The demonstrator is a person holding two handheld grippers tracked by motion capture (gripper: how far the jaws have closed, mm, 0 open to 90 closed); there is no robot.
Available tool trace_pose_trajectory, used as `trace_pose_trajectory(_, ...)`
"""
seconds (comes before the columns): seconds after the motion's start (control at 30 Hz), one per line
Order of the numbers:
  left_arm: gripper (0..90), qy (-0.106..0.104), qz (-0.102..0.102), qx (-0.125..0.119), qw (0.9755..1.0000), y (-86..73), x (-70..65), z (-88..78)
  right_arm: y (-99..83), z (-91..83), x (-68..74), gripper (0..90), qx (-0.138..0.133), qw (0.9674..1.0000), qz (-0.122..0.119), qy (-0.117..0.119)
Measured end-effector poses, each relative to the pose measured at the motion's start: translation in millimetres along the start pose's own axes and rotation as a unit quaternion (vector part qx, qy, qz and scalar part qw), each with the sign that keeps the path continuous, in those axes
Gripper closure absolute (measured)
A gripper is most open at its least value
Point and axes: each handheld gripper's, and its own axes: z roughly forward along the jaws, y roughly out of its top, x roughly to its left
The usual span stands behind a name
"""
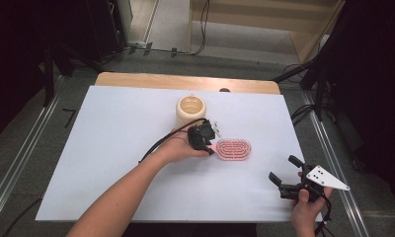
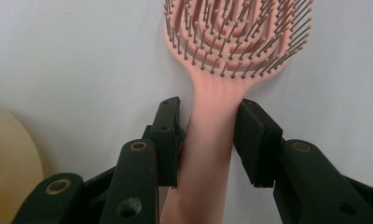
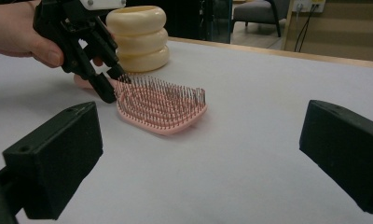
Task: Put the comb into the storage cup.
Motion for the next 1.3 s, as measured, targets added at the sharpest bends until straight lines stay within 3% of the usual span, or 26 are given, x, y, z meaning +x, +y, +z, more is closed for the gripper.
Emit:
trace_pose_trajectory(0.13, 69.3, 0.0, 0.006, -0.002, 1.0, -0.6, 0.9, -0.5, -0.1, -0.1, -0.1, 0.0, 0.001, 1.0, 0.001, -0.002)
trace_pose_trajectory(0.5, 69.9, -0.007, 0.001, -0.009, 0.9999, -3.6, 2.4, -1.5, -0.1, 0.0, 0.0, 0.0, 0.002, 1.0, 0.003, -0.003)
trace_pose_trajectory(0.67, 70.0, 0.007, 0.009, -0.019, 0.9998, -6.2, -1.3, -1.9, -0.1, 0.4, -0.1, 0.0, 0.005, 1.0, 0.001, -0.004)
trace_pose_trajectory(0.97, 70.2, 0.003, 0.002, -0.038, 0.9993, -12.8, -2.8, -4.2, 0.1, 0.5, -0.2, 0.0, 0.004, 1.0, 0.001, -0.004)
trace_pose_trajectory(1.3, 70.2, 0.014, -0.011, -0.058, 0.9981, -18.3, -2.7, -10.2, 1.3, 1.6, 1.2, 0.0, 0.01, 0.9999, -0.002, -0.007)
